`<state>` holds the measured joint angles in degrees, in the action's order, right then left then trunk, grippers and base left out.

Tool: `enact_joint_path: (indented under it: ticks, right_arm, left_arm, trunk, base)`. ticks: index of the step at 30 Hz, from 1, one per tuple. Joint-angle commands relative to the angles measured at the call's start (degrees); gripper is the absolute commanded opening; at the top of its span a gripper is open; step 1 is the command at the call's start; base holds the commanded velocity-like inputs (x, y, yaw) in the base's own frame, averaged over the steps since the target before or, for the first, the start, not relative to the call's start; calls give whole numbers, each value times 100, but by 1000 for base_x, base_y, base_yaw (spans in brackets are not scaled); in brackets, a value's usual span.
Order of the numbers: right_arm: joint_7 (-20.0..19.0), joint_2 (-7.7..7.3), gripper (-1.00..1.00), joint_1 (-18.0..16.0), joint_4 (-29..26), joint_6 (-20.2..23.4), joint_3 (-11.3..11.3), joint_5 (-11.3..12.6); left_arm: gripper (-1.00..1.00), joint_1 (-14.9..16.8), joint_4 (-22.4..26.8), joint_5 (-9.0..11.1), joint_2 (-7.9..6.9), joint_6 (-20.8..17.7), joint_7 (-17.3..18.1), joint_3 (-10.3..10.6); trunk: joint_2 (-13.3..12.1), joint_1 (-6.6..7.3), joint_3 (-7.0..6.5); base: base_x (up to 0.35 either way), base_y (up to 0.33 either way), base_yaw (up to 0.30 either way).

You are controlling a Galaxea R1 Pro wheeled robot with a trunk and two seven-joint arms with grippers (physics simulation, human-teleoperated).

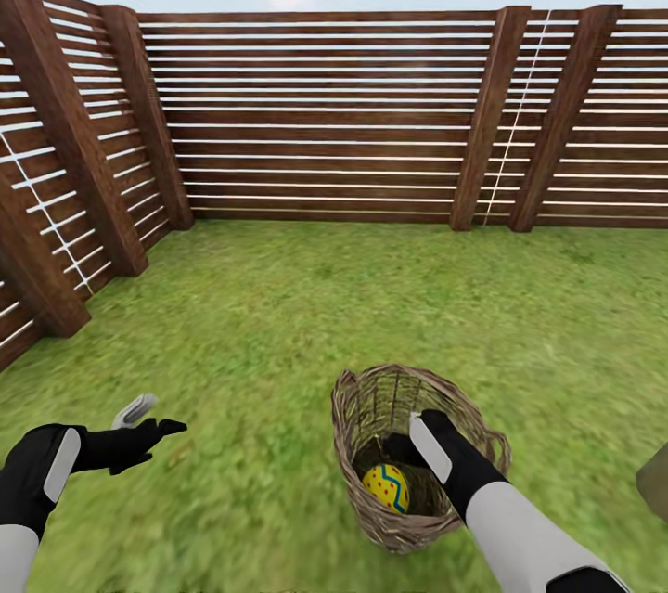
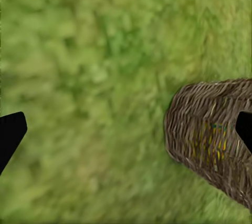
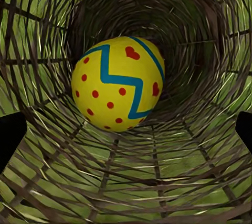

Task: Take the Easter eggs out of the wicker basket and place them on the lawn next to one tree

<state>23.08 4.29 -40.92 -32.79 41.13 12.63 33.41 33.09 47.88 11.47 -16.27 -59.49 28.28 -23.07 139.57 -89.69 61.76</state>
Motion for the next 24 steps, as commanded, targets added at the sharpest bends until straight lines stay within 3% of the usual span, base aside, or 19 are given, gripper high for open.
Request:
enact_joint_path:
  ticks: [1, 9, 21, 24]
  right_arm:
    - [52, -8, 100, -3, -11, 10, 25, 61]
    - [55, 1, 100, -3, -38, 18, -4, 67]
    - [57, -3, 100, -14, -43, 30, -33, 78]
    - [56, -4, 100, -12, -43, 34, -33, 78]
  left_arm:
    - [100, 4, 2, 6, 1, -36, 12, -14]
    - [100, 4, 2, 5, 1, -36, 11, -13]
    - [100, 4, 2, 6, 1, -38, 11, -13]
    - [100, 4, 2, 7, 1, -36, 13, -13]
  trunk:
    - [44, -21, 24]
    - [365, -197, 167]
    - [383, -229, 520]
    - [383, -229, 548]
  base:
    - [0, 0, 0]
    - [0, 0, 0]
    - [0, 0, 0]
    - [0, 0, 0]
